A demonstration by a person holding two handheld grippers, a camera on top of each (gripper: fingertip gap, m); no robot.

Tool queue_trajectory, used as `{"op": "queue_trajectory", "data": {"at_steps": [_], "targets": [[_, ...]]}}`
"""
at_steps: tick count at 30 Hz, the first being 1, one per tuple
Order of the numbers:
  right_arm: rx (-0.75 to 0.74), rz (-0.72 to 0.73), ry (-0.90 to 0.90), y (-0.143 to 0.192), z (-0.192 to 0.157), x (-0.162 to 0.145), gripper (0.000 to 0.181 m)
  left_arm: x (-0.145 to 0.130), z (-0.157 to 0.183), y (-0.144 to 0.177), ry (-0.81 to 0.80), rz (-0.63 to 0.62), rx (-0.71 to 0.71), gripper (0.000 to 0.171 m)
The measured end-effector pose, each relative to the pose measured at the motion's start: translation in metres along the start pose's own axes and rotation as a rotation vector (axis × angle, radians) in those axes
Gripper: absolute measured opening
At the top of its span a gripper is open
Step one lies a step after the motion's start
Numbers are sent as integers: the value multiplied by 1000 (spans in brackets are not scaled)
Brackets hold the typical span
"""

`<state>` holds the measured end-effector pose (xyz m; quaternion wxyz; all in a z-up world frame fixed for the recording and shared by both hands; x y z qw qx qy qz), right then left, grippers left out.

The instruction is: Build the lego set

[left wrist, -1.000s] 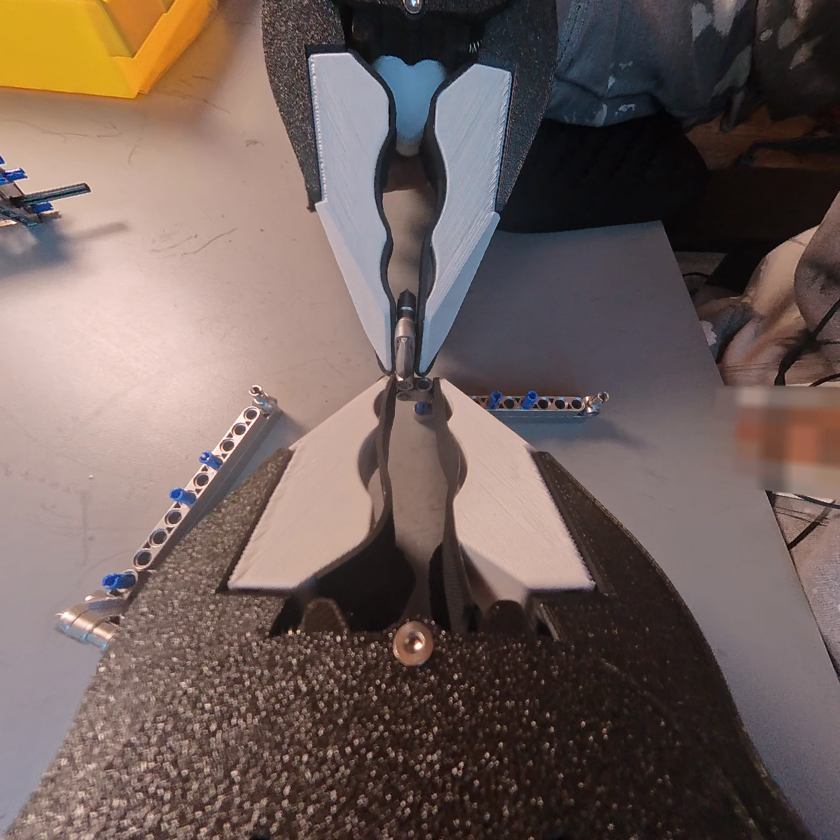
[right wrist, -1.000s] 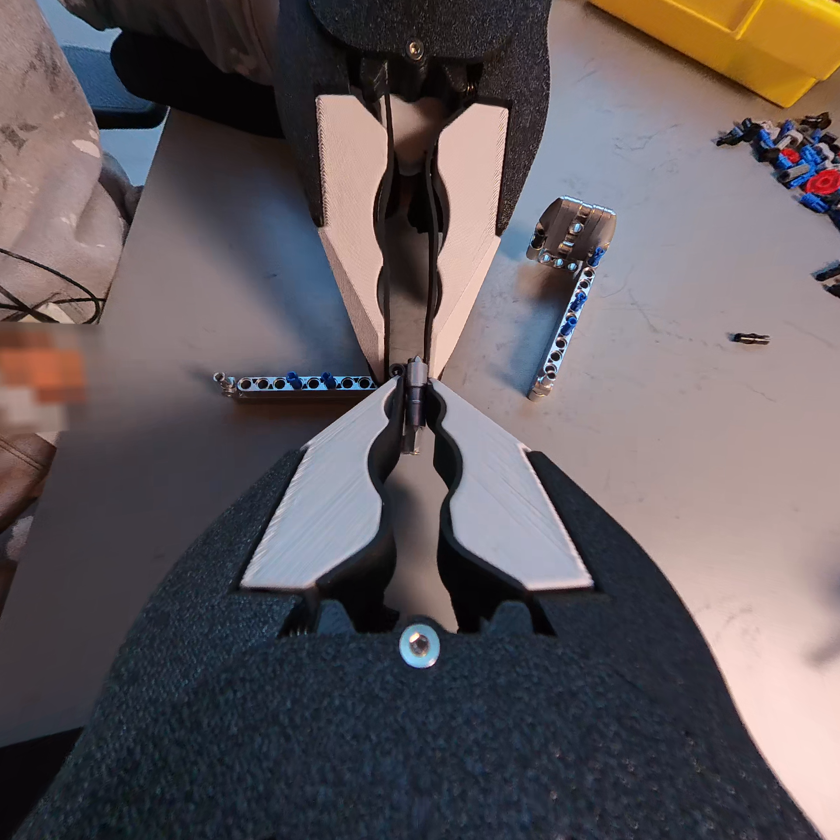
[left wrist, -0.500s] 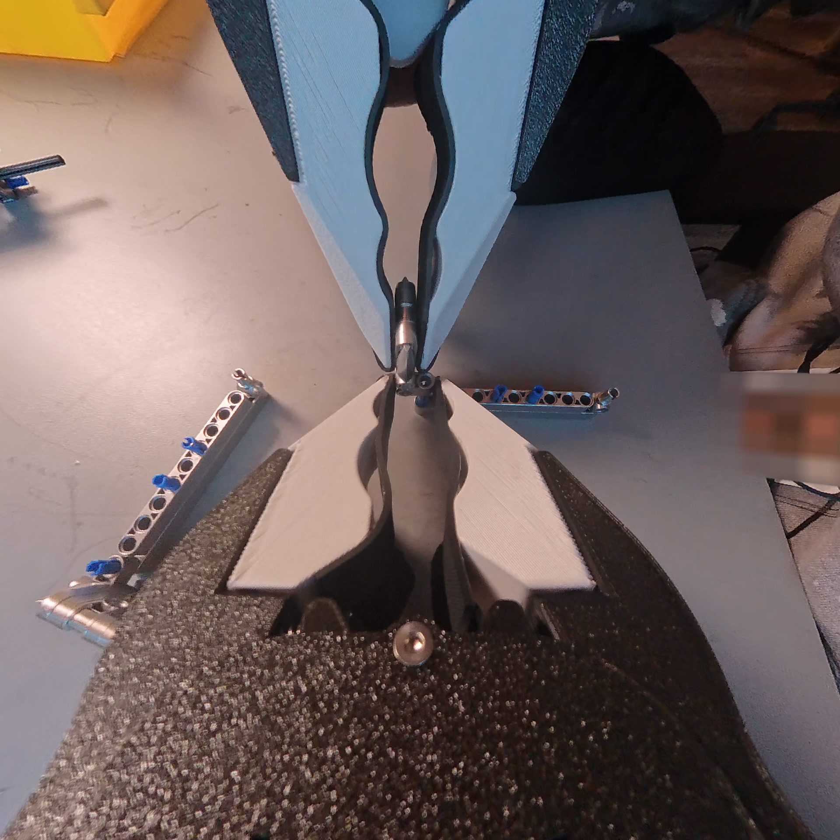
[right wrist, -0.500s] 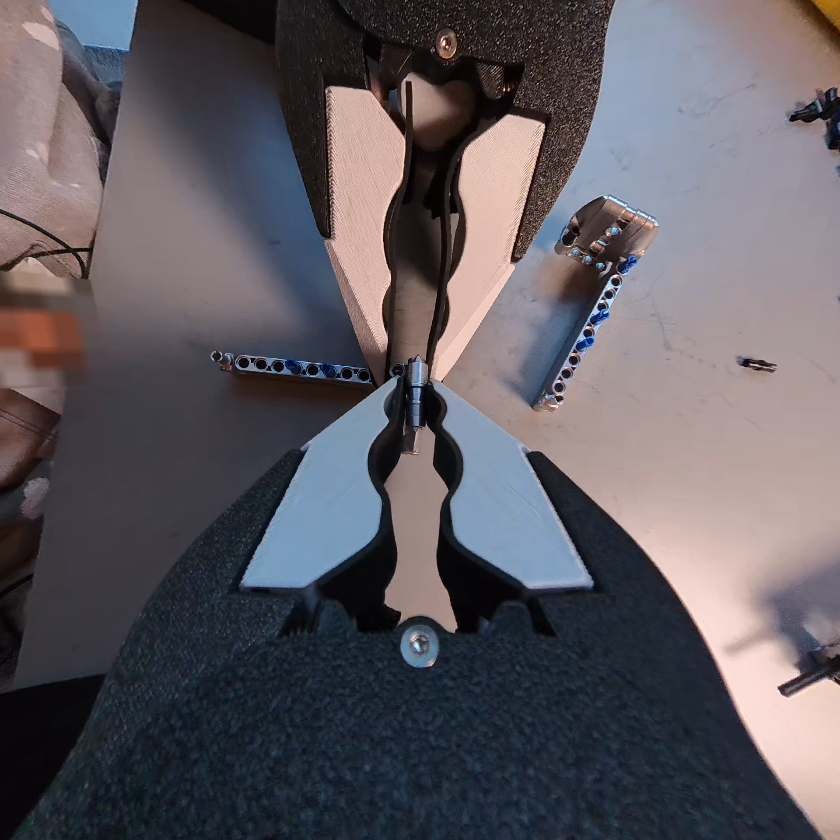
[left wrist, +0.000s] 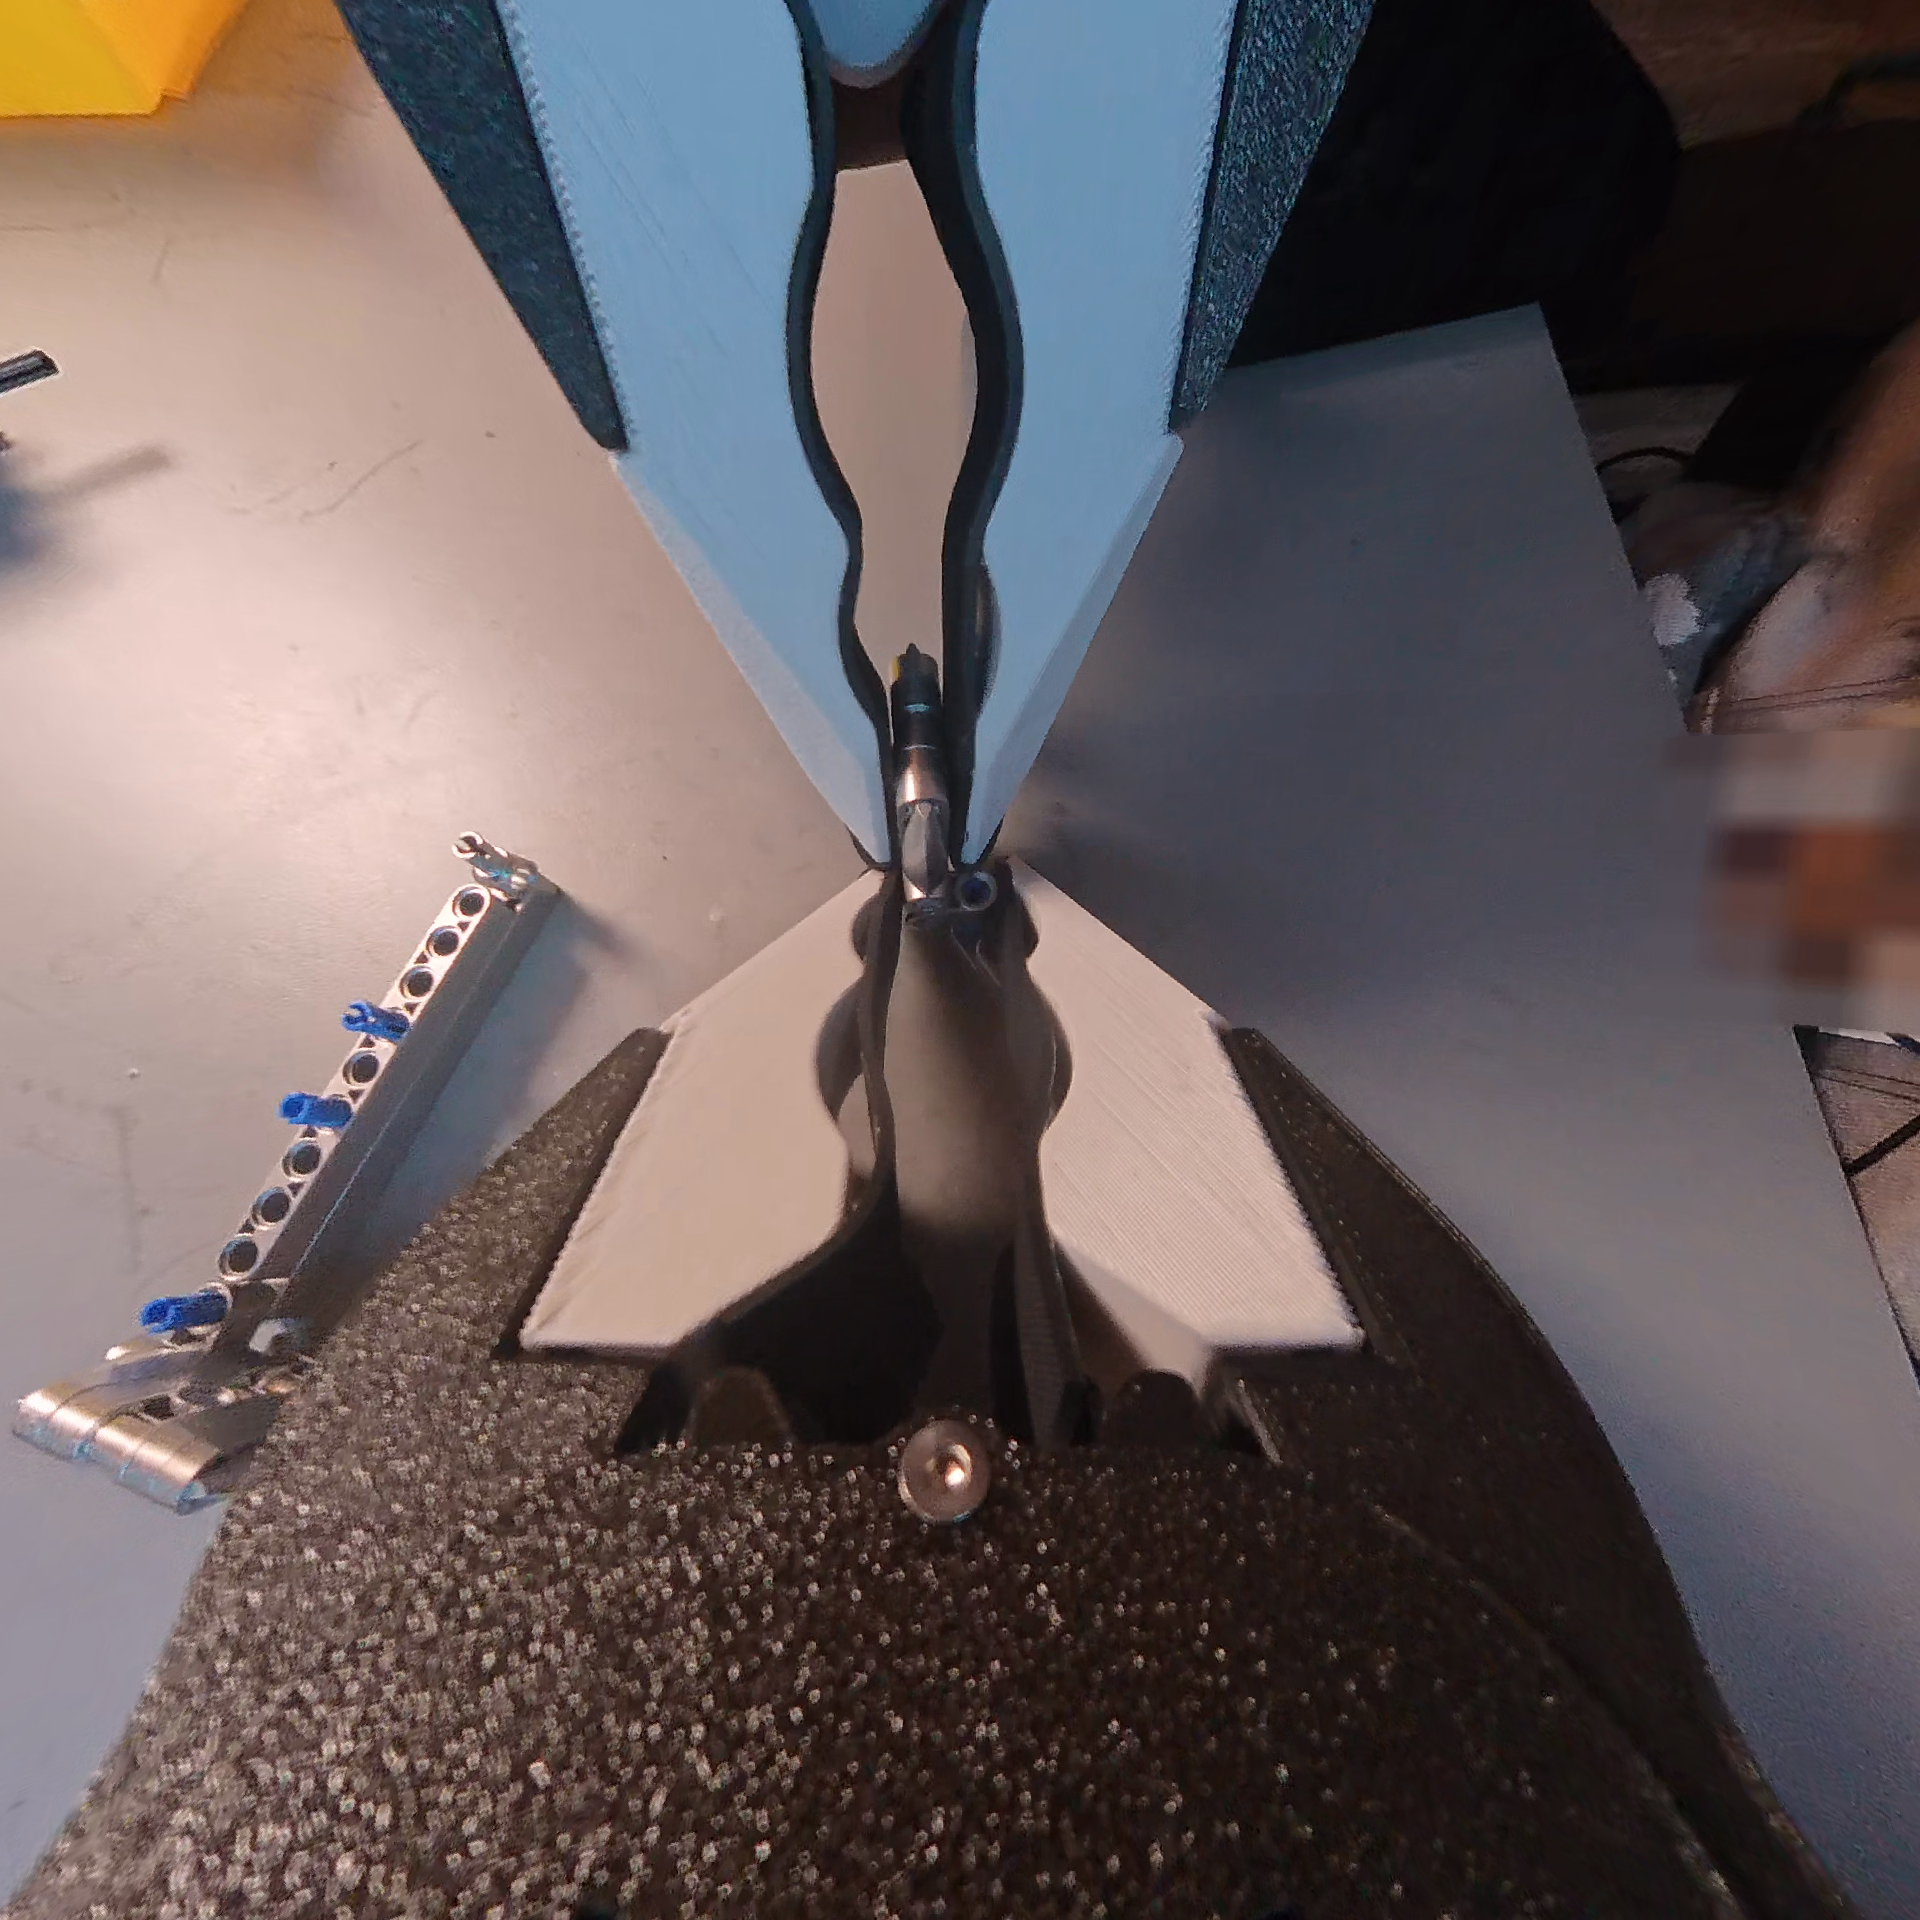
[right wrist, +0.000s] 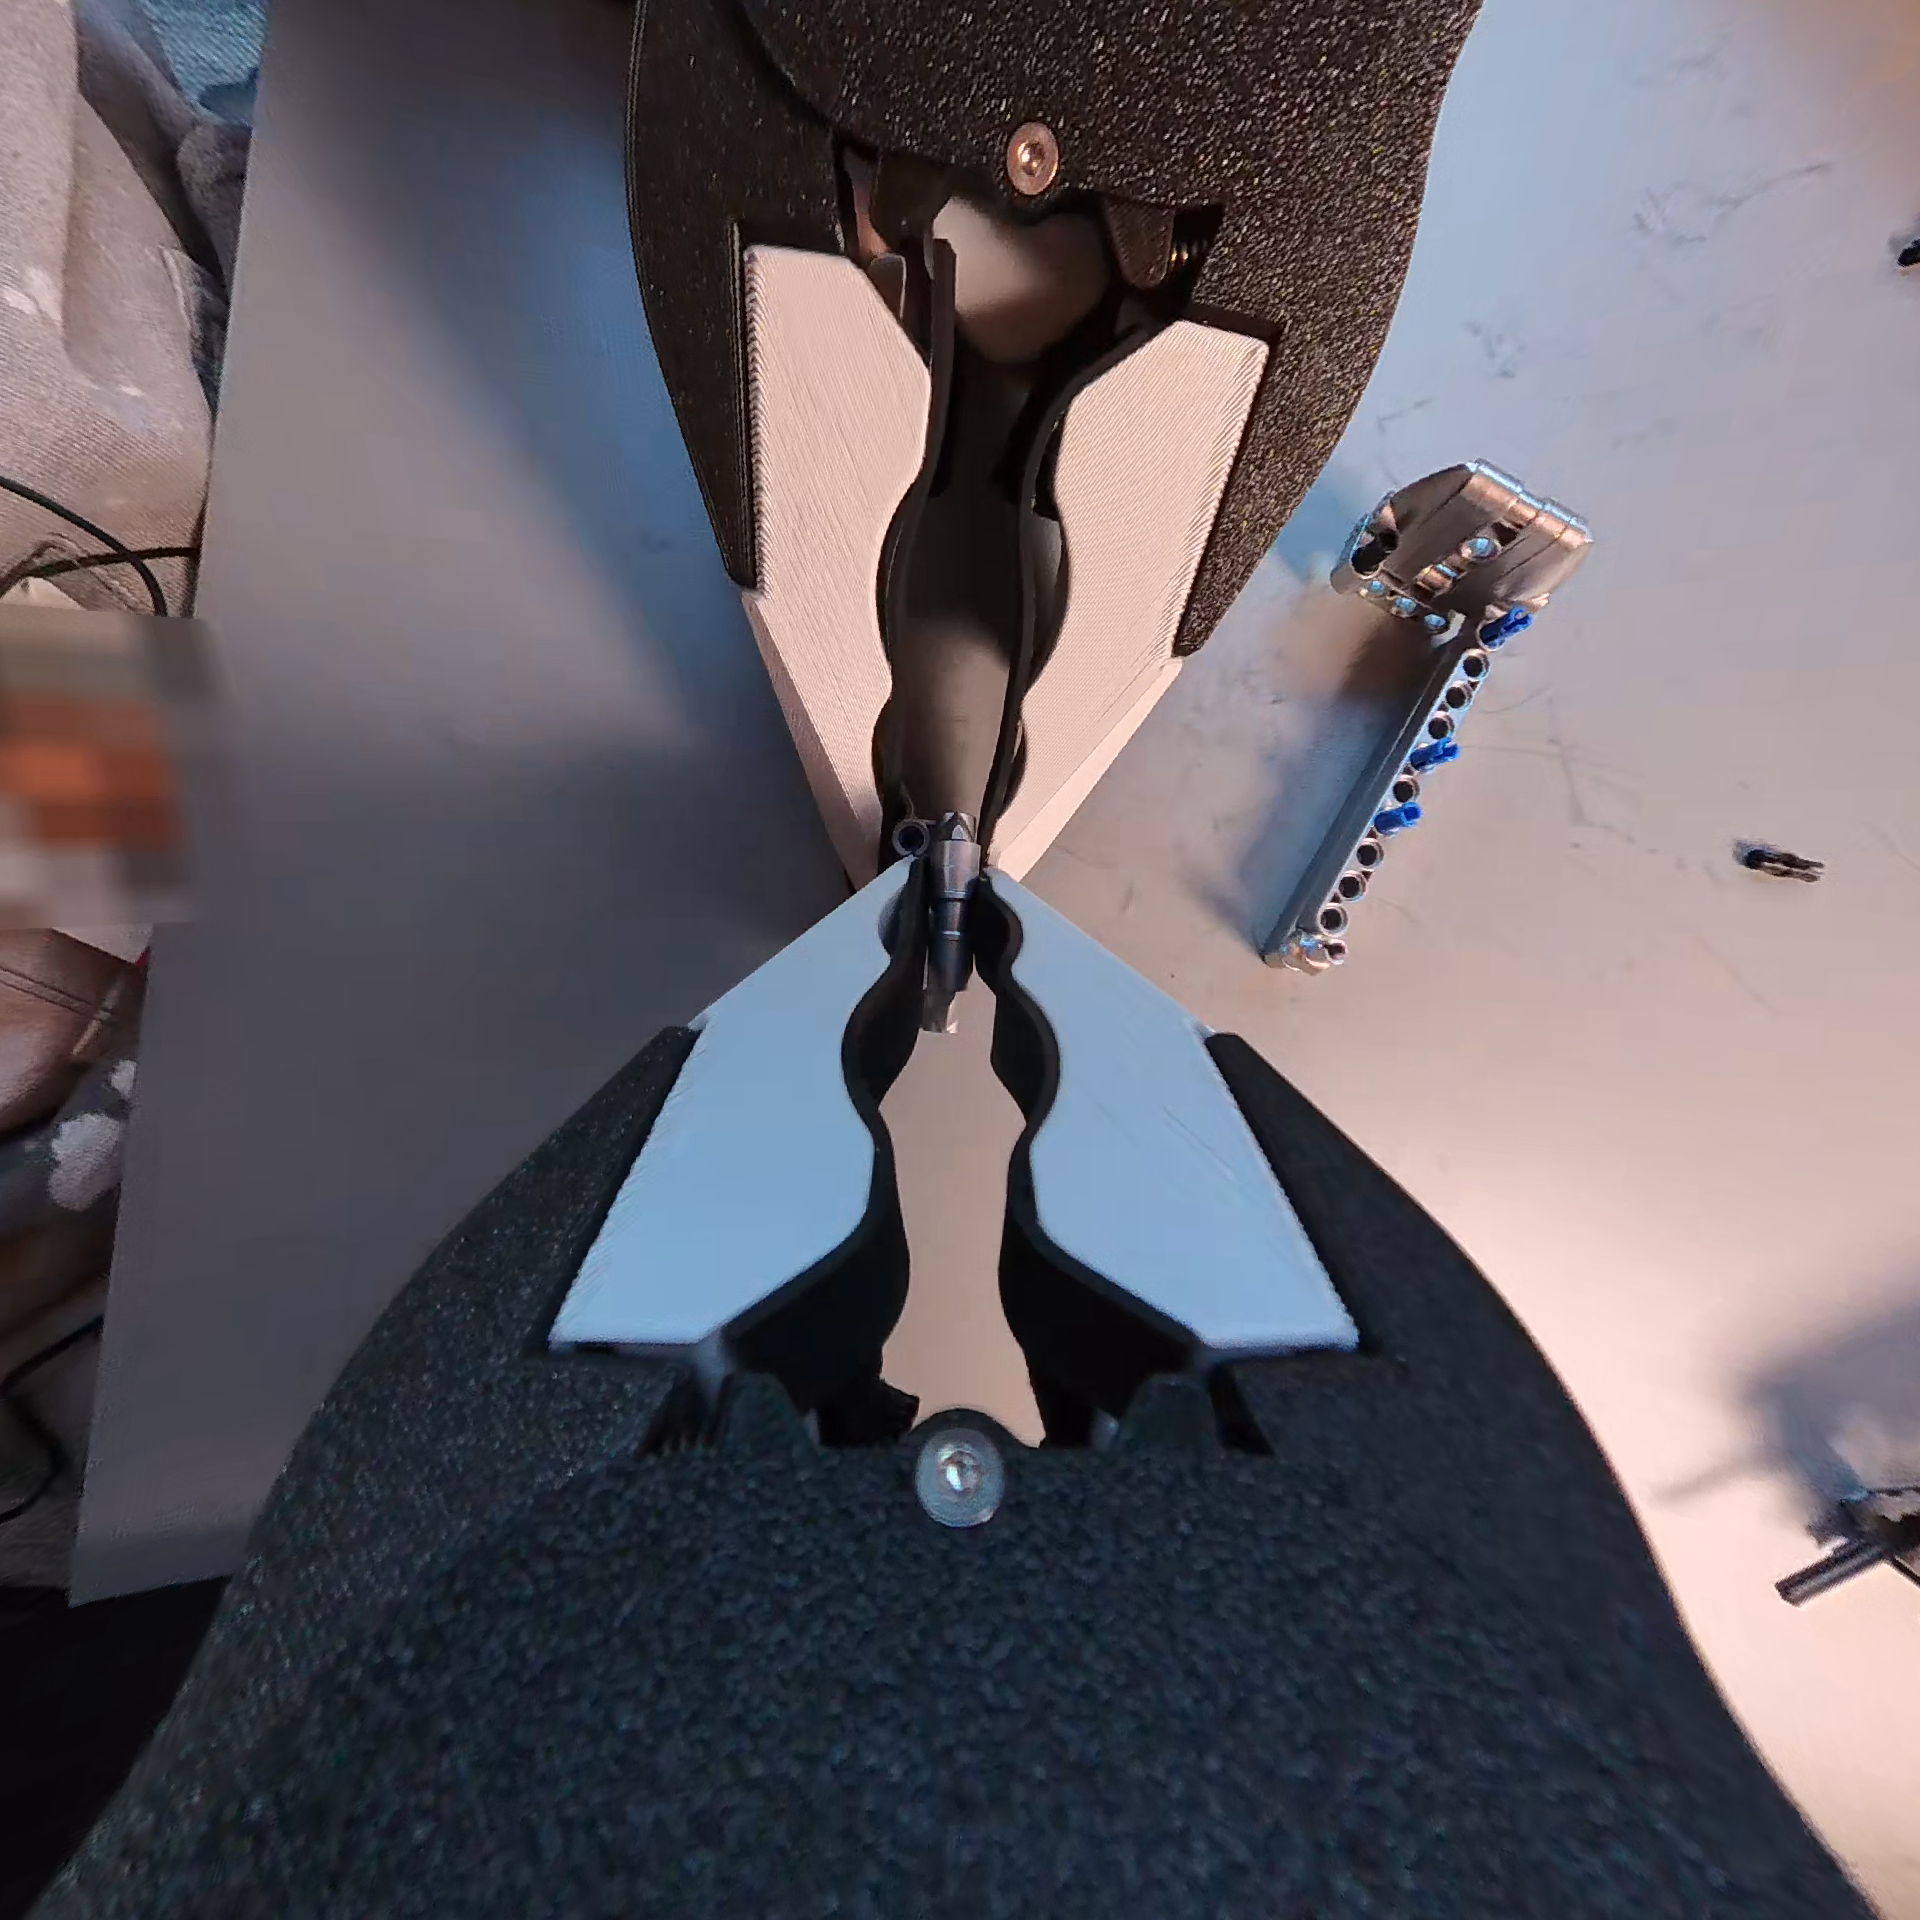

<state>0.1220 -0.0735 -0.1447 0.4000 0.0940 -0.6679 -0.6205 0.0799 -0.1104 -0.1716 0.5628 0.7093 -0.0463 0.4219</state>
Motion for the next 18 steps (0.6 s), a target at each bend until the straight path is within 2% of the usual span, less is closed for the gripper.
{"op": "queue_trajectory", "data": {"at_steps": [4, 7, 9, 14, 18], "targets": [[-21, -25, 18, 0, -1, 1, 5, -3, -1, 11, 6, -16, 2, 27], [-23, -40, 19, 1, -2, 2, 5, -6, 0, 22, 50, -35, -38, 27], [-27, -54, 24, 1, -3, 3, 5, -10, 2, 24, 78, -74, -66, 27], [-31, -93, 24, -1, -5, 8, 5, -13, 9, 18, 166, -124, -156, 11], [-23, -114, -10, -4, -5, 13, 5, -15, 9, 16, 214, -144, -168, 10]]}}
Point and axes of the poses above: each gripper's, where its closed fingertips meet, y back along the fingers, x out of its top, z = x × y across the jaws, the point moved 5 cm from there along y, back along the fingers, and after that the axes turned 10 degrees about -z, right-handed, at the moved point
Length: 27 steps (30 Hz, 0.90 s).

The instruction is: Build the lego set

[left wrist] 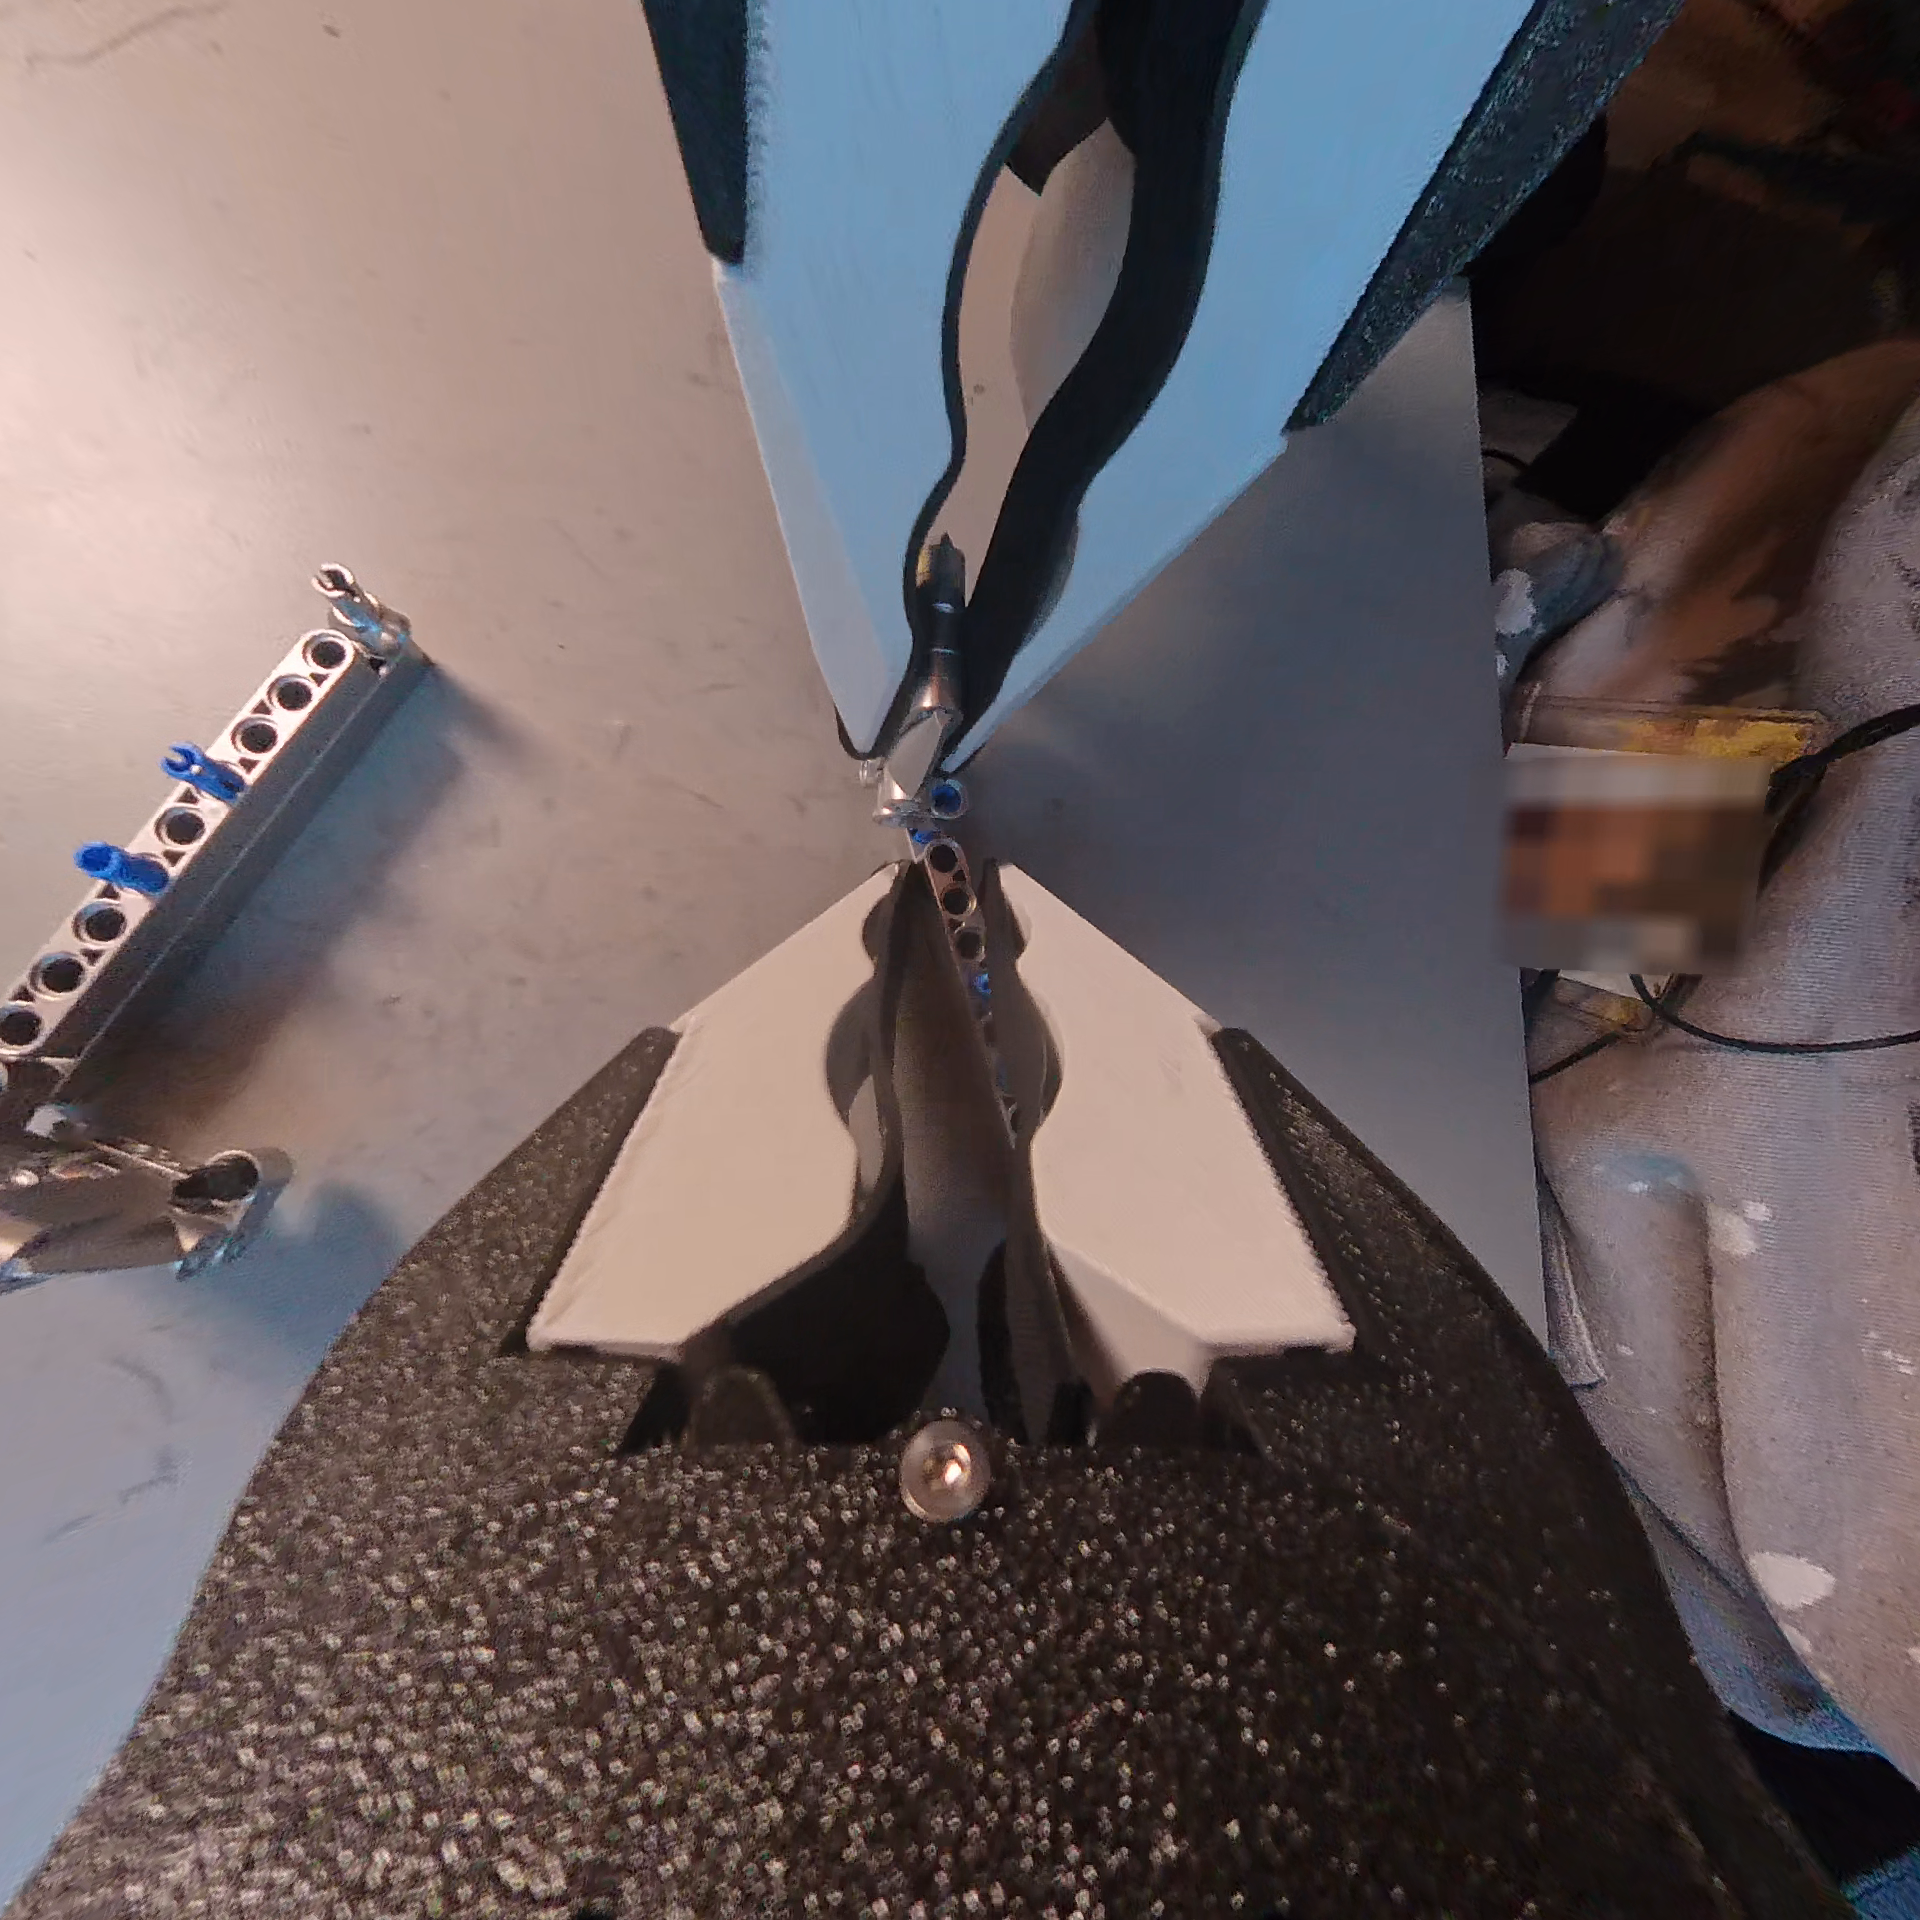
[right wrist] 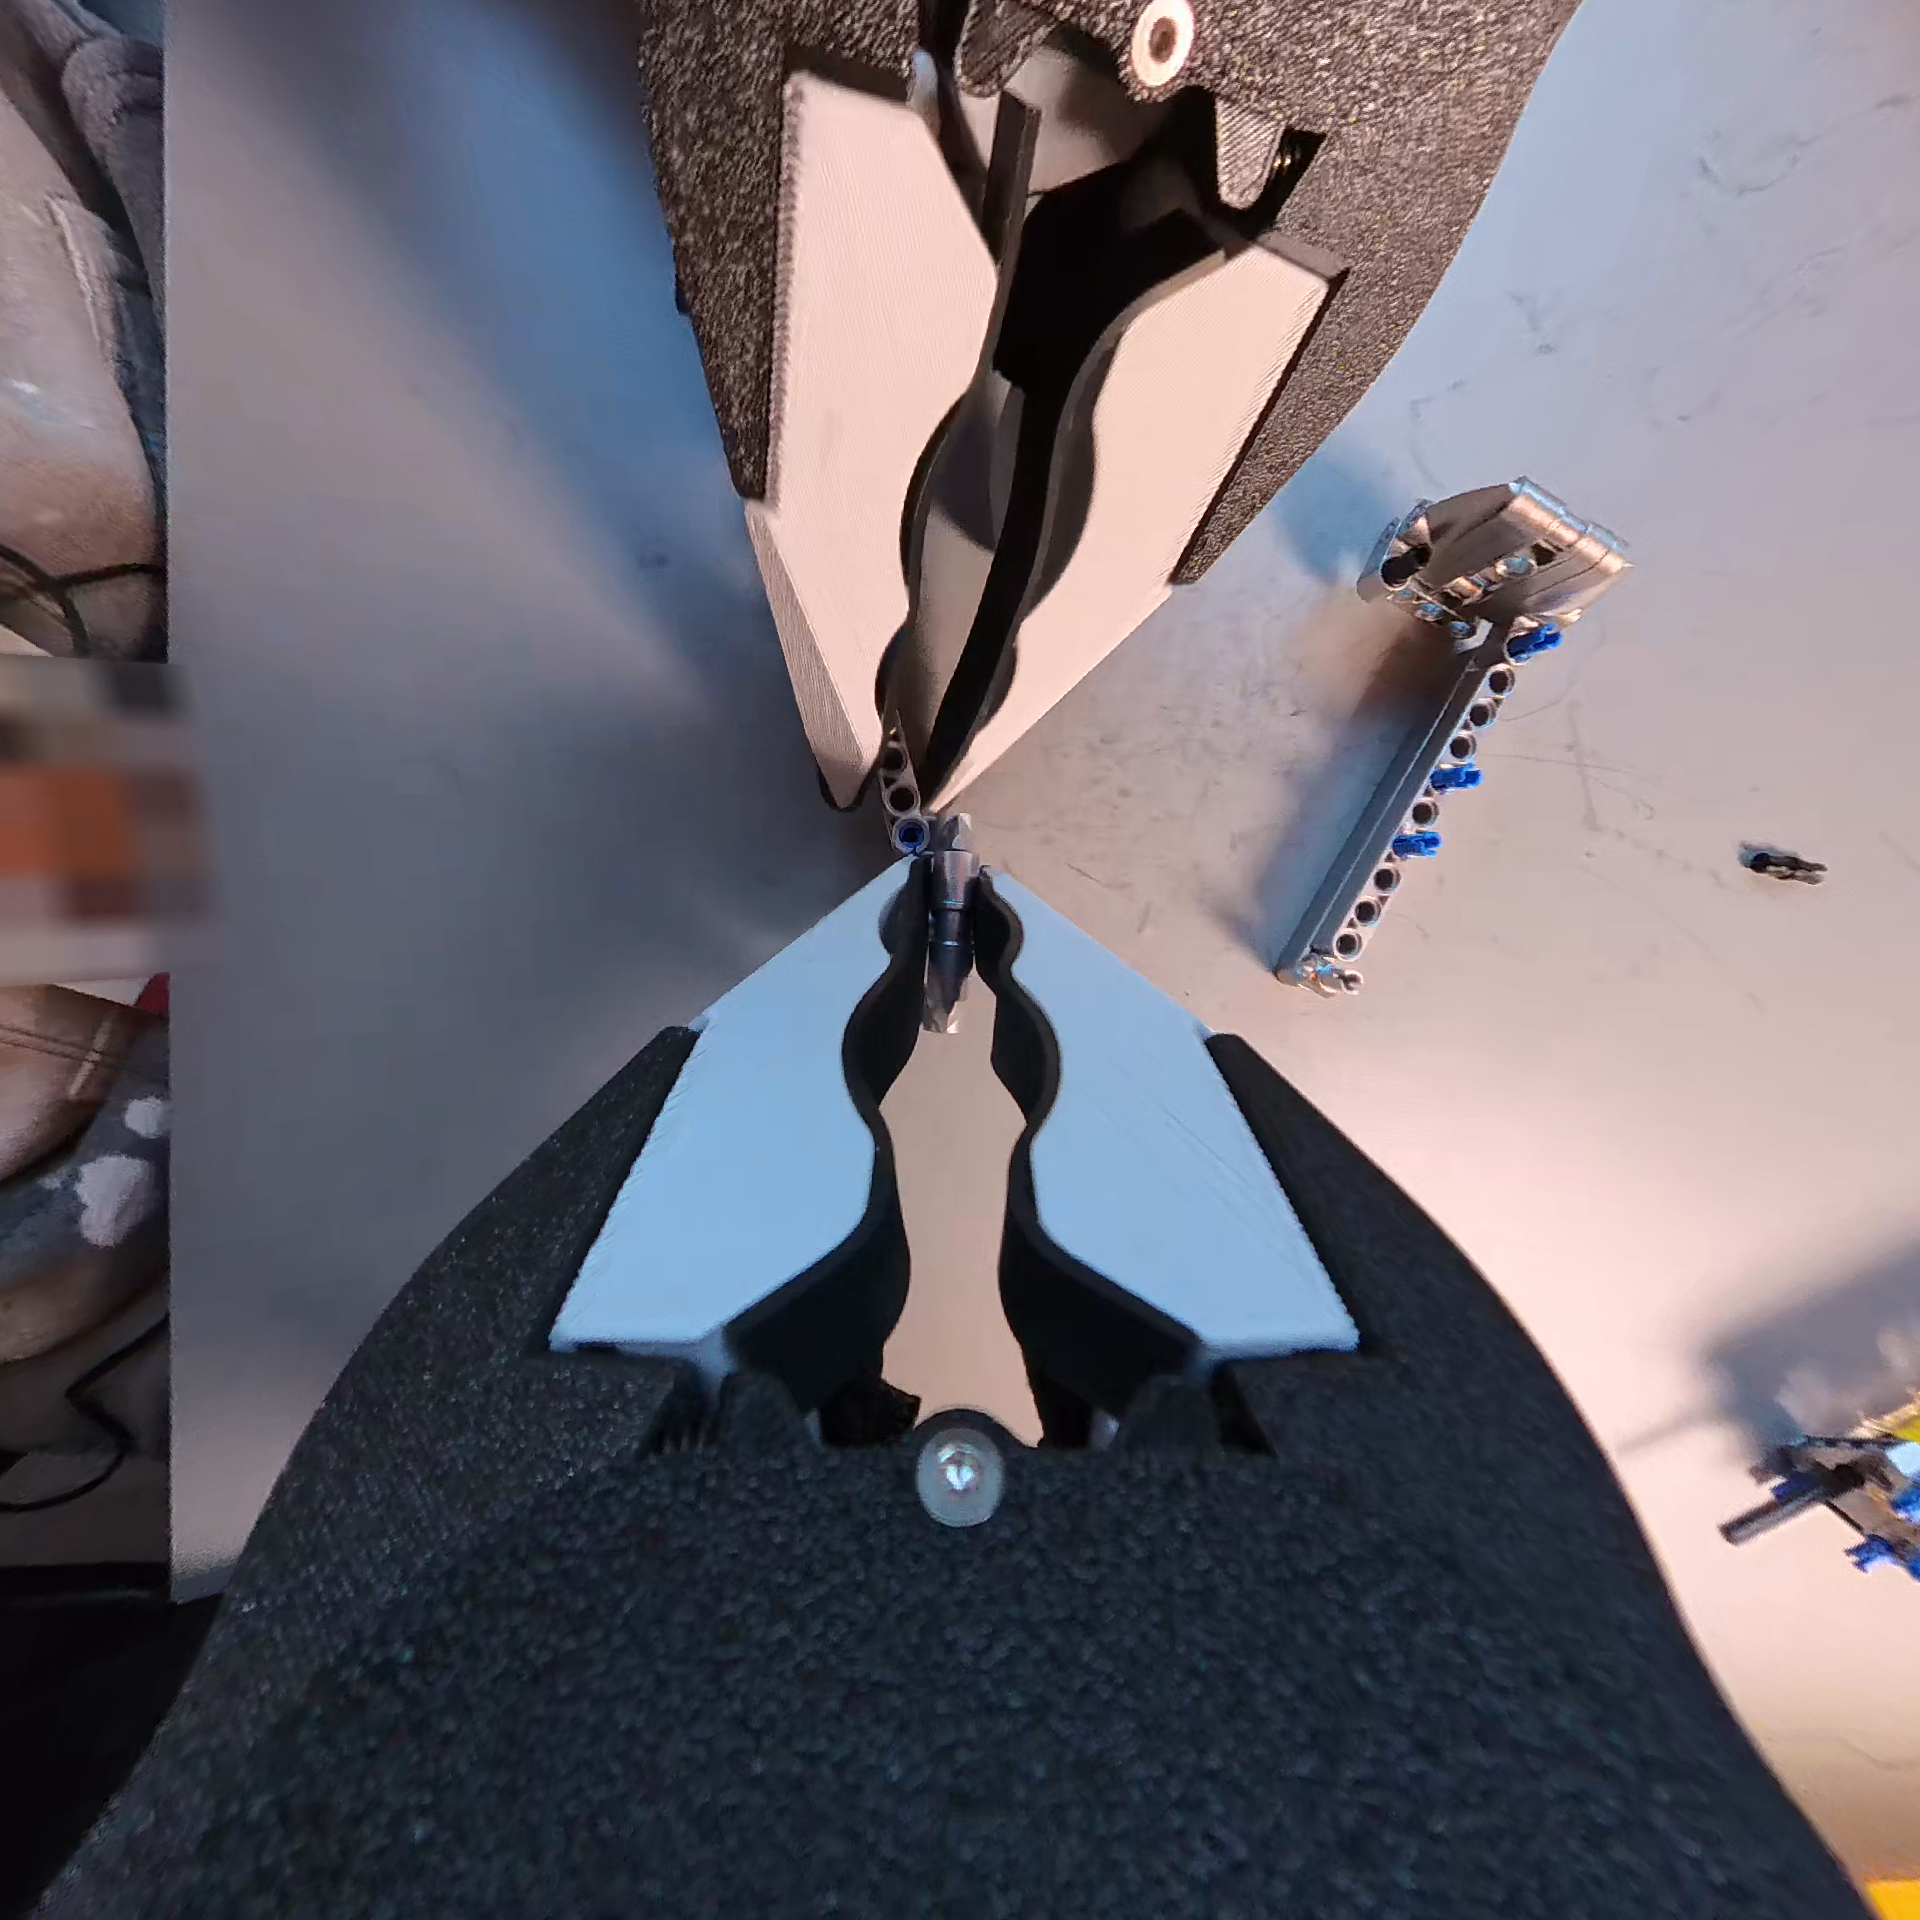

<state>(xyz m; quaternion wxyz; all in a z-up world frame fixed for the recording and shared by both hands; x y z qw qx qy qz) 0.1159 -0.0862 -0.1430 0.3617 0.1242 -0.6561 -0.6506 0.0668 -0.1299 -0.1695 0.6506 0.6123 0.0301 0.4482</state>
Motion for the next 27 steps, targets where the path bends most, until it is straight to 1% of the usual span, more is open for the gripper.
{"op": "queue_trajectory", "data": {"at_steps": [2, 5, 10, 13, 14, 15, 17, 19, 22, 24, 27], "targets": [[10, -7, -27, -2, 0, 1, 4, 1, 0, -1, 6, 7, 5, 9], [12, -72, -36, -15, -2, -2, 5, 2, -1, -1, 10, 9, 0, 8], [47, -60, -96, -16, -2, -2, 5, 1, -1, -1, 13, 25, -8, 9], [41, -56, -118, -16, -3, -3, 5, 0, -1, 0, 15, 34, -33, 11], [38, -57, -119, -16, -3, -3, 5, -1, -1, 1, 14, 40, -42, 12], [31, -55, -119, -15, -2, -4, 5, -1, -1, 3, 18, 46, -53, 17], [14, -34, -95, -15, 1, -7, 6, -3, -3, 11, 33, 70, -83, 22], [20, -26, -68, -13, 6, -14, 6, -6, -3, 18, 55, 80, -144, 23], [-11, -12, 21, -11, 16, -21, 6, -10, -2, 18, 73, 84, -218, 23], [-52, -9, 14, -10, 27, -22, 12, -8, 2, 14, 69, 82, -253, 24], [-125, 31, -10, 1, 39, -20, 27, -5, 7, 8, 39, 73, -231, 26]]}}
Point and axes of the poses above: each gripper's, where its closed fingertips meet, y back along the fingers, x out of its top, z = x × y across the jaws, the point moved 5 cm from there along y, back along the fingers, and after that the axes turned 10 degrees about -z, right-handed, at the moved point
